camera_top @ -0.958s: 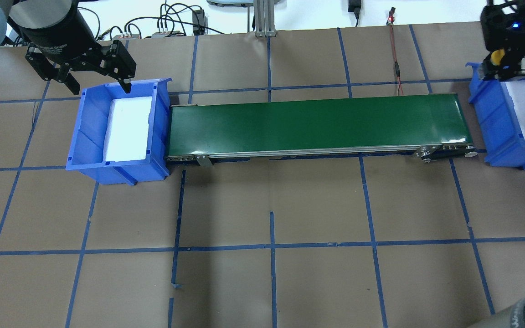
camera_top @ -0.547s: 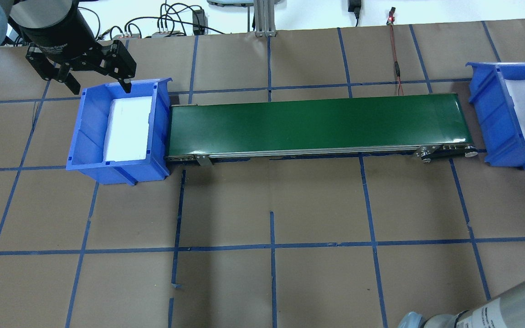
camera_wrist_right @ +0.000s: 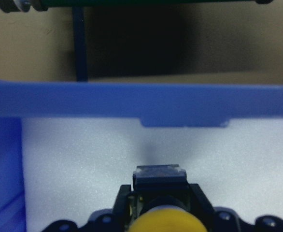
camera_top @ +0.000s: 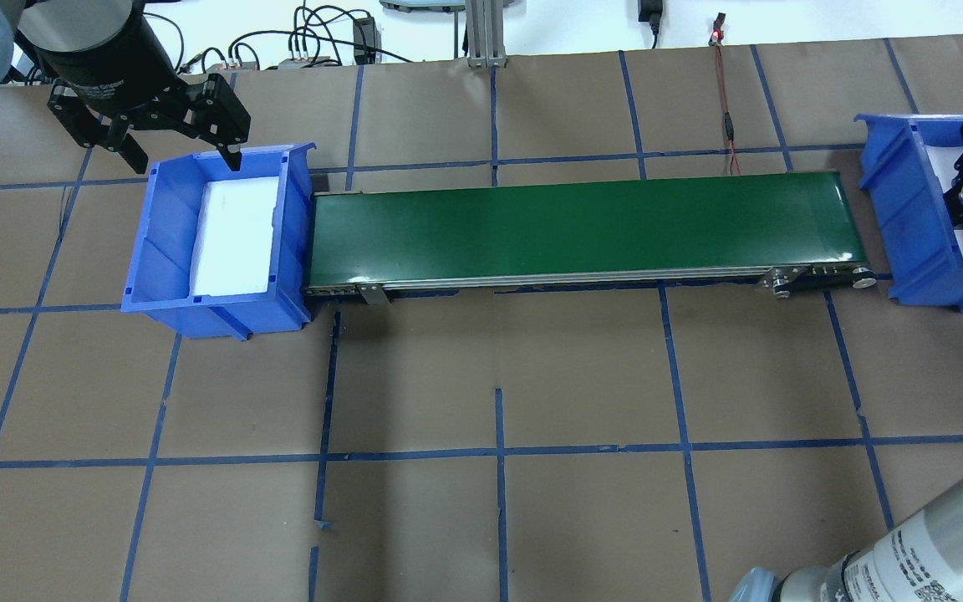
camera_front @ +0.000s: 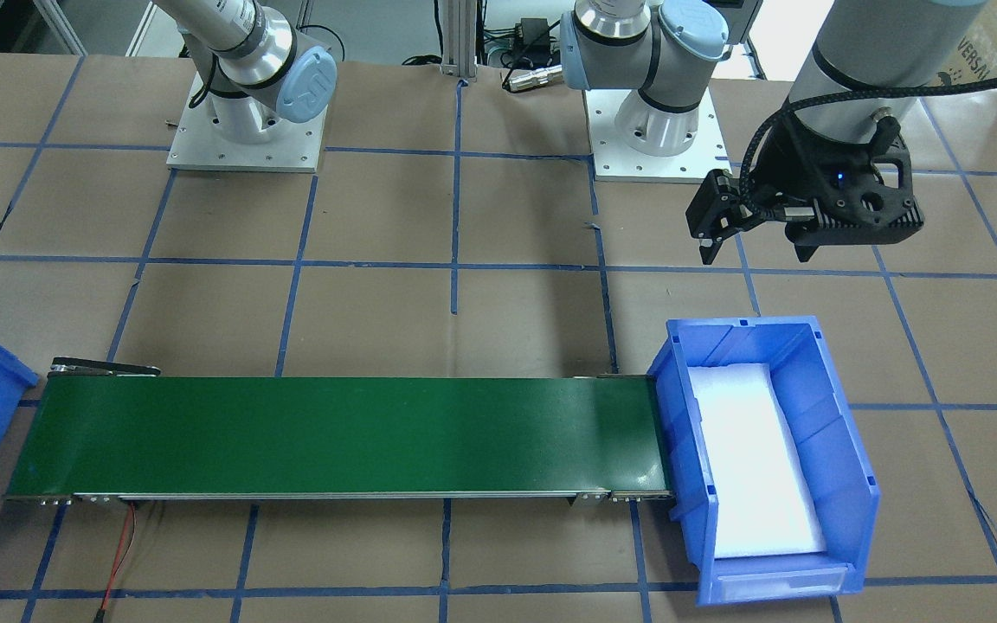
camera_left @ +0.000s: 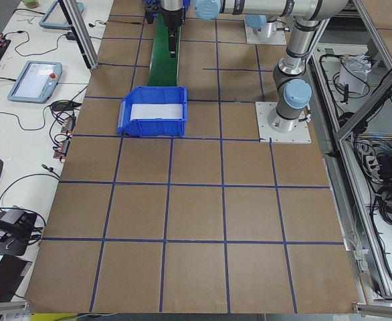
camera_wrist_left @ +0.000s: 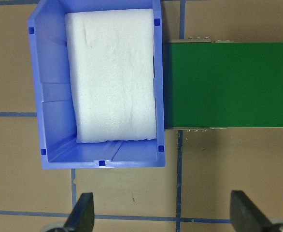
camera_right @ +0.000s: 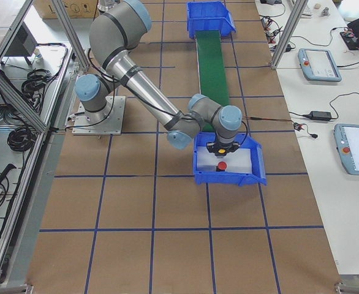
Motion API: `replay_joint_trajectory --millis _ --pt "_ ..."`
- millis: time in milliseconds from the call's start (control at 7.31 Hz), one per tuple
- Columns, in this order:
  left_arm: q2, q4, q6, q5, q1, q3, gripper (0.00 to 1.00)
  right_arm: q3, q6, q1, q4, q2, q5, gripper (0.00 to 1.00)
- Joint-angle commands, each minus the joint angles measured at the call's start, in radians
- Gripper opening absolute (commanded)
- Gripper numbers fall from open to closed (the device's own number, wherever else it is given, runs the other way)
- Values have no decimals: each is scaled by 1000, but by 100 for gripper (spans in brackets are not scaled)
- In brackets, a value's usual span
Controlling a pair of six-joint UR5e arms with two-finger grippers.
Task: Transport two buttons from left to right
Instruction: 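Lower the yellow button into the blue bin and open the right gripper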
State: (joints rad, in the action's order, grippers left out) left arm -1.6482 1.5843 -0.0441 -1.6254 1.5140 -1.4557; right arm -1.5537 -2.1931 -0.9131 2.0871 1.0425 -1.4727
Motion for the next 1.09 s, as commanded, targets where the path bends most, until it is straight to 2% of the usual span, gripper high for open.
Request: replay_joint_trajectory --millis 0,137,411,684,958 --pt "2 0 0 -1 0 0 100 0 -8 0 5 -16 2 97" --pt "-1 -1 0 1 0 0 100 4 -8 -1 5 -13 -1 100" --pt "7 -1 0 1 0 -9 100 29 4 -9 -19 37 -1 100" --pt "10 -15 0 2 2 -22 100 55 126 -53 -219 187 -8 100" --pt "11 -15 -2 1 2 -23 100 55 257 -184 -348 331 -34 100"
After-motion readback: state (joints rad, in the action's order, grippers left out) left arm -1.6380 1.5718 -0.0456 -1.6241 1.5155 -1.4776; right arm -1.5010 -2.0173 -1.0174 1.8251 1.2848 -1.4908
